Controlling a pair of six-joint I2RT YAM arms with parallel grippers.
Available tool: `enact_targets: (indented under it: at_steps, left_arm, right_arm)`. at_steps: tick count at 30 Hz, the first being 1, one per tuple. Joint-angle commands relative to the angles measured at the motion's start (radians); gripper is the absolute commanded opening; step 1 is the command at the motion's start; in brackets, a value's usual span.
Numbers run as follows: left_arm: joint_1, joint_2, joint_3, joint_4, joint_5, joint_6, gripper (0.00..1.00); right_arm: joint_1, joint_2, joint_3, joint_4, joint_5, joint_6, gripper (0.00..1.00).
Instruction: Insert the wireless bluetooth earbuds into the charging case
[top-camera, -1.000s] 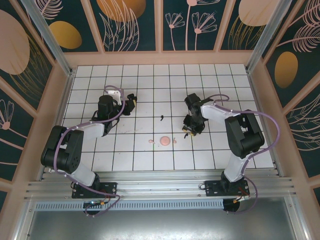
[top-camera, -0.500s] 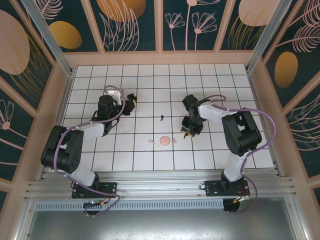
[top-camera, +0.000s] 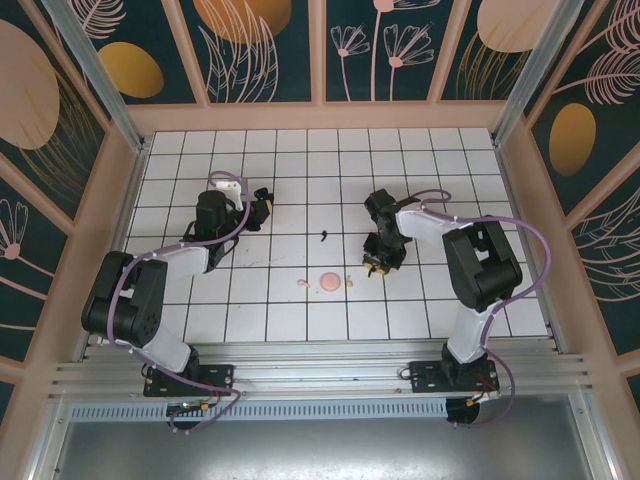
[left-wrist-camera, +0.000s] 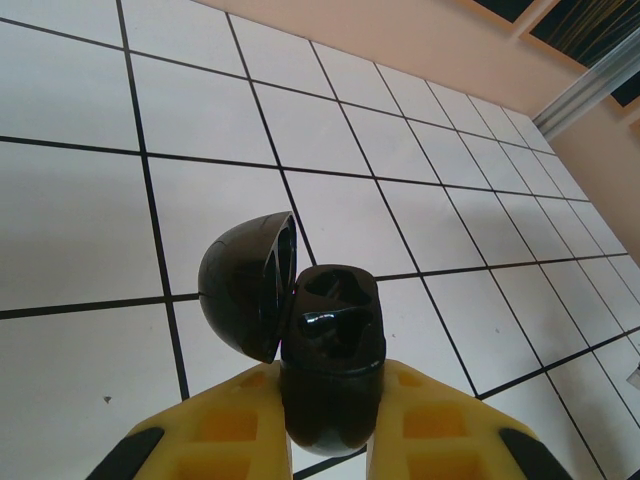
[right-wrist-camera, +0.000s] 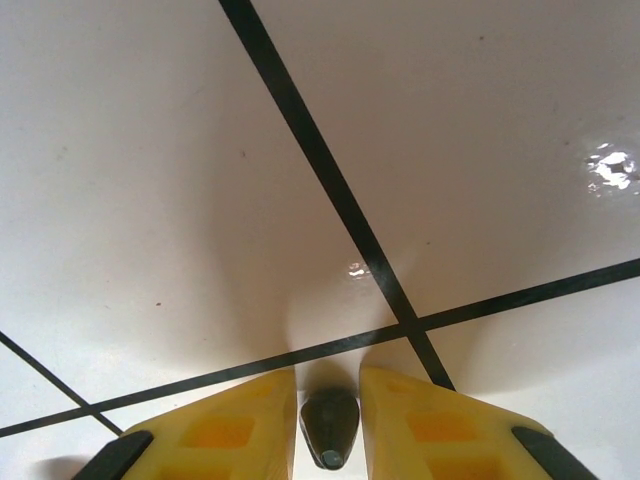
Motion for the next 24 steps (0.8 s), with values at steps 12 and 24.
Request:
enact_targets:
  at_steps: [12, 24]
  left_arm:
    - [-0.005, -0.013, -0.011, 0.033, 0.030, 0.022, 0.05]
    - [-0.113, 0.113, -0.019, 0.210, 0.220, 0.078, 0.04]
  right_arm:
    - [0.021, -0.057, -0.016, -0.005, 0.051, 0.028, 0.21]
    - [0.025, -0.251, -0.145, 0.270, 0.120, 0.028, 0.20]
